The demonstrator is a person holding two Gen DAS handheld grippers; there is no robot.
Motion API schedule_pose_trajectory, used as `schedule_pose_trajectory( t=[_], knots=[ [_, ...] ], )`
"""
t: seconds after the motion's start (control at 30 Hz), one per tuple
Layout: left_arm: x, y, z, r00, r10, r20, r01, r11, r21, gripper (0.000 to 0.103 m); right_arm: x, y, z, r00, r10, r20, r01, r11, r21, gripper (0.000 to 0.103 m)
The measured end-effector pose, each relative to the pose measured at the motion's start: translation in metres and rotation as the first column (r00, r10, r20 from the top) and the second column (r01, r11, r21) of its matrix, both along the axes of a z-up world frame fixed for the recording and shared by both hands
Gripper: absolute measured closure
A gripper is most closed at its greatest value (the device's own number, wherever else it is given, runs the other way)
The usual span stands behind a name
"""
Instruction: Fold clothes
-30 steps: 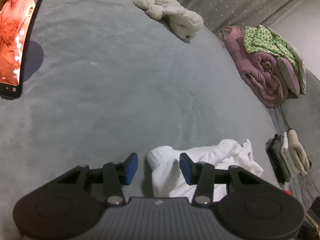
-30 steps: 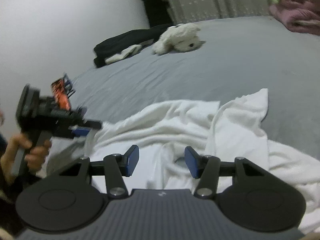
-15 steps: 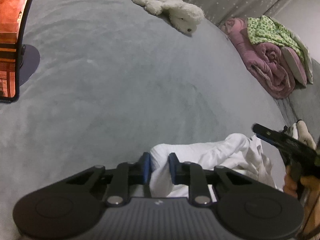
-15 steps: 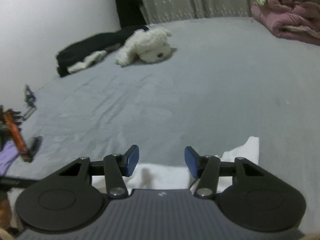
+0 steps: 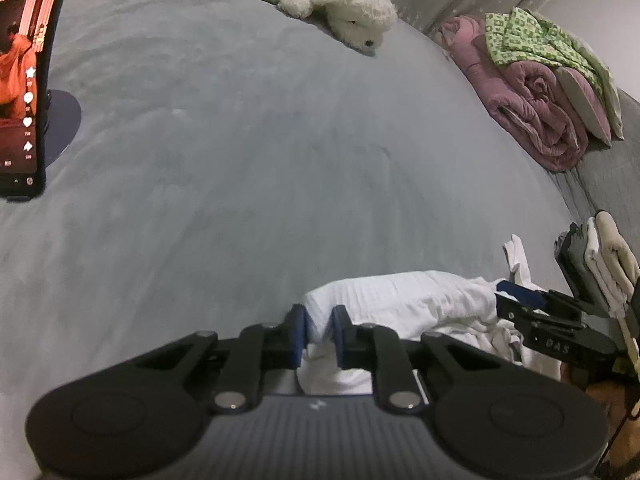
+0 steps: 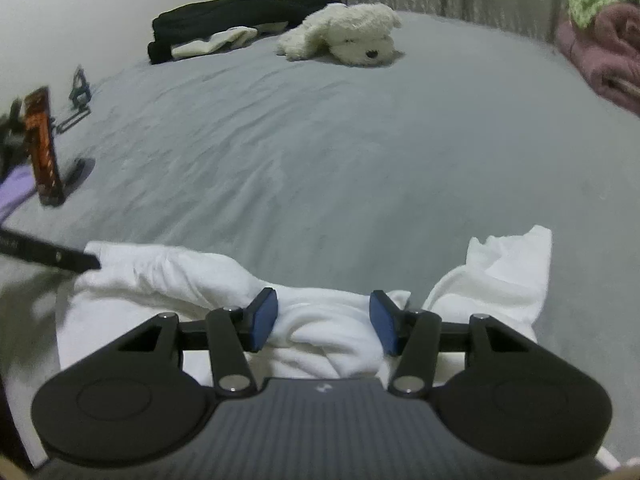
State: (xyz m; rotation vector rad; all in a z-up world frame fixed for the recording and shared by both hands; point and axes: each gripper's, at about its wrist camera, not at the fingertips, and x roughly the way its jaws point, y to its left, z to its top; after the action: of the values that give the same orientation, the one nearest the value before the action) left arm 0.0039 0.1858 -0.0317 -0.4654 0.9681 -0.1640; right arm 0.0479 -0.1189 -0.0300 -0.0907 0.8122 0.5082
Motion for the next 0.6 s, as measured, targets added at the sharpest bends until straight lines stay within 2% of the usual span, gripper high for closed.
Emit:
schedule_pose_trajectory(
  t=[0.3,0.47,0.6],
  knots=[
    [-0.007,-0.009,0.002,0.999,-0.040,0.026,0.038,0.997,0.074,0.089,-0.009,0.005,0.005,0.999,0.026,0.018,-0.025,0.999,-0.033,0.047],
    [-0.009,-0.013,0.004,0.997,-0.069,0.041,0.064,0.991,0.119,0.089,-0.025,0.022,0.004,0.996,0.074,0.056,-0.065,0.987,-0.148,0.047],
    [-0.011,-0.016,0.004,0.995,-0.086,0.051,0.078,0.986,0.150,0.089,-0.049,0.033,-0.004,0.985,0.102,0.139,-0.065,0.966,-0.252,0.047]
  ],
)
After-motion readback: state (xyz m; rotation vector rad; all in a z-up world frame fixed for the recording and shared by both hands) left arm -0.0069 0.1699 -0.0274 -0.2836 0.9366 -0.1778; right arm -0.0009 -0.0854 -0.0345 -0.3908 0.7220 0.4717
